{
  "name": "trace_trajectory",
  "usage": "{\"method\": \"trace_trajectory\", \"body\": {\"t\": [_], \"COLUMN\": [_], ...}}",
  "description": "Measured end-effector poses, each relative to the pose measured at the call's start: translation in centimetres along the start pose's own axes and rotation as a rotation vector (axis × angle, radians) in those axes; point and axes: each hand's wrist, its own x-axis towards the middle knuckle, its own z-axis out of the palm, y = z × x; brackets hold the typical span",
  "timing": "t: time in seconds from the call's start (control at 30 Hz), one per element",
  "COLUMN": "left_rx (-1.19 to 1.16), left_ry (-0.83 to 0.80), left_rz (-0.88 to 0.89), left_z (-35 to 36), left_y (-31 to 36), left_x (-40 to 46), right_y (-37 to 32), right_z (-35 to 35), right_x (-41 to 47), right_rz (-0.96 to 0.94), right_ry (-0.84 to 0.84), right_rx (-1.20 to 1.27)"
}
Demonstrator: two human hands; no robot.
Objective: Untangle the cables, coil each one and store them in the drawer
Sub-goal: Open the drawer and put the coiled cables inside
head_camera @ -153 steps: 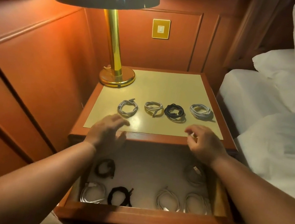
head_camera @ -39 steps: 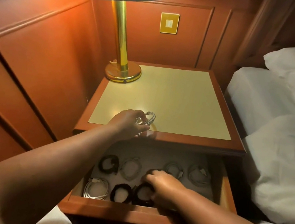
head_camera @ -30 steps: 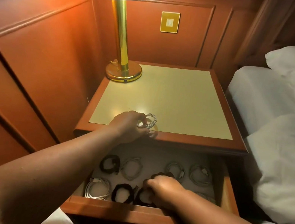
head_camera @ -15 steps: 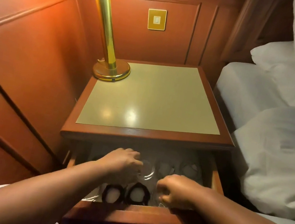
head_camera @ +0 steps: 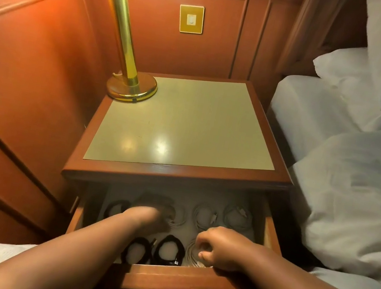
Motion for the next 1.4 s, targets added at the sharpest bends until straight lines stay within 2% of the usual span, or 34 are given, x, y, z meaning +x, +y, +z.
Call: {"method": "trace_trajectory", "body": {"t": [0.1, 0.3, 0.43, 0.63, 0.73, 0.87, 0.97, 1.07, 1.27, 1.4], "left_rx": [-0.207, -0.201, -0.236, -0.312, -0.352, -0.173, -0.057, -0.06, -0.1, -0.028], "left_ry": [0.113, 0.3, 0.202, 0.204, 0.201, 0.083, 0.06, 0.069, 0.075, 0.126], "left_rz": [-0.019, 0.076, 0.123, -0.016, -0.092, -0.1, -0.106, -0.108, -0.109, -0.077], "left_z": [0.2, -1.6, -0.5, 1.1, 1.1, 1.1, 1.5, 1.8, 1.6, 0.4], "left_y": [-0.4, -1.4, -3.2, -4.1, -3.5, -2.7, -2.7, -2.7, -3.0, -2.3], "left_x": [-0.3, -5.3, -9.1, -10.2, -9.4, -8.4, -7.7, -7.3, -7.4, -9.3], "right_y": [0.1, 0.3, 0.3, -1.9, -3.5, -5.0, -5.0, -4.5, -3.5, -2.6], "right_z": [0.0, -0.3, -0.3, 0.2, 0.4, 0.3, 0.6, 0.8, 0.0, 0.0], "right_x": [0.1, -0.6, -1.9, -1.6, 0.3, 3.0, 4.5, 4.9, 3.8, 2.0], "right_rz": [0.01, 0.049, 0.083, 0.077, 0.026, -0.014, 0.021, 0.051, -0.005, 0.006], "right_ry": [0.005, 0.022, 0.031, 0.053, 0.081, 0.055, -0.034, -0.073, 0.03, 0.136], "right_rx": [0.005, 0.0, -0.002, -0.107, -0.26, -0.392, -0.363, -0.335, -0.345, -0.216]}}
